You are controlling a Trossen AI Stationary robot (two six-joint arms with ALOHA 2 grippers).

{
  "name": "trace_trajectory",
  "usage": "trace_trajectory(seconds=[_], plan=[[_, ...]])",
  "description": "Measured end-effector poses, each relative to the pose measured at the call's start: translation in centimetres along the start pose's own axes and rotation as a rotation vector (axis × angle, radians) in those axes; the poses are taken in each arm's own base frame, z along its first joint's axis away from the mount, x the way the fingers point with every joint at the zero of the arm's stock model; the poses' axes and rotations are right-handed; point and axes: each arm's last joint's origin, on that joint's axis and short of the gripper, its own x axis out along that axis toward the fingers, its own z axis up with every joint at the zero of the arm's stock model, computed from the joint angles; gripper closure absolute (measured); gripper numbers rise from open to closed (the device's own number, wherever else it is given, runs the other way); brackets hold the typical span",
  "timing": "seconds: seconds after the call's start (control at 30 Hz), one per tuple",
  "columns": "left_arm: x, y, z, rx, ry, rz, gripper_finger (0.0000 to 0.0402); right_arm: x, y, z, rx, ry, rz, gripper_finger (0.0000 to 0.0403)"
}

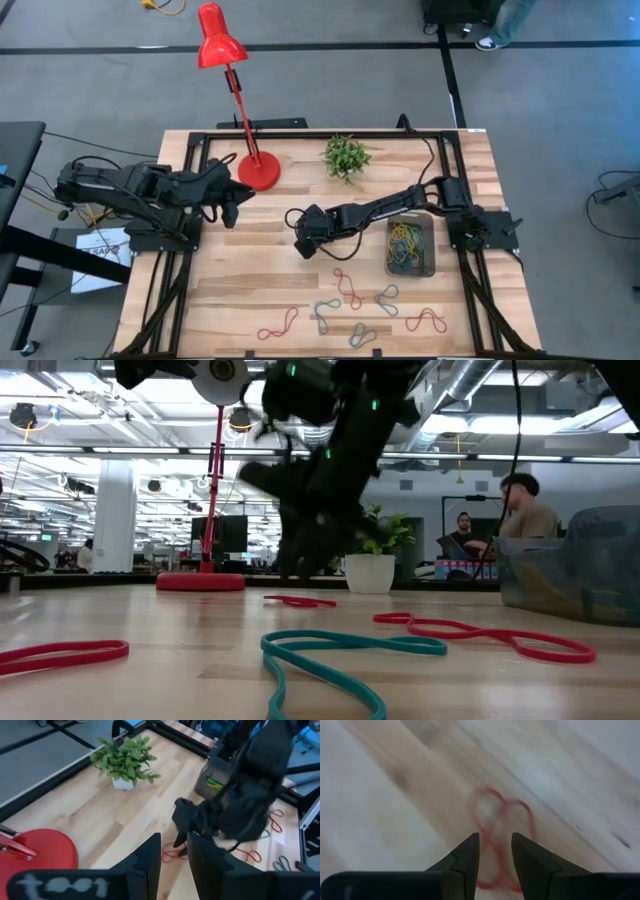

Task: Pick and place items into bin
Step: Put the red rubber band into the black bin

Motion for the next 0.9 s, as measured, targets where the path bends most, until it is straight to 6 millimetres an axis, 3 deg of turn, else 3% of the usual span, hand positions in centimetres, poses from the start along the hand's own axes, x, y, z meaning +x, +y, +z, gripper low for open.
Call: trace_trajectory(seconds=[0.43,0.6,0.7,0.77,0.9], plan=[[0.2,0.0,-0.1,0.024,0.01,0.014,0.0317,2.8,-0.3,-1.0,-0.005,0.033,-0.046,0.0298],[0.2,0.0,-0.1,0.038,0.009,0.014,0.0317,2.7,-0.3,-1.1,-0.003,0.077,-0.016,0.0349],[0.2,0.0,-0.1,0.038,0.008,0.014,0.0317,1.4,-0.3,-0.7,0.005,0.129,0.055,0.0393],[0.2,0.0,-0.1,0.038,0.008,0.014,0.0317,0.2,-0.3,-0.7,0.006,0.183,0.097,0.0393],[0.2,0.0,-0.1,0.036,0.006,0.012,0.0317,-5.8,0.3,0.7,0.017,0.189,0.247,0.0399]])
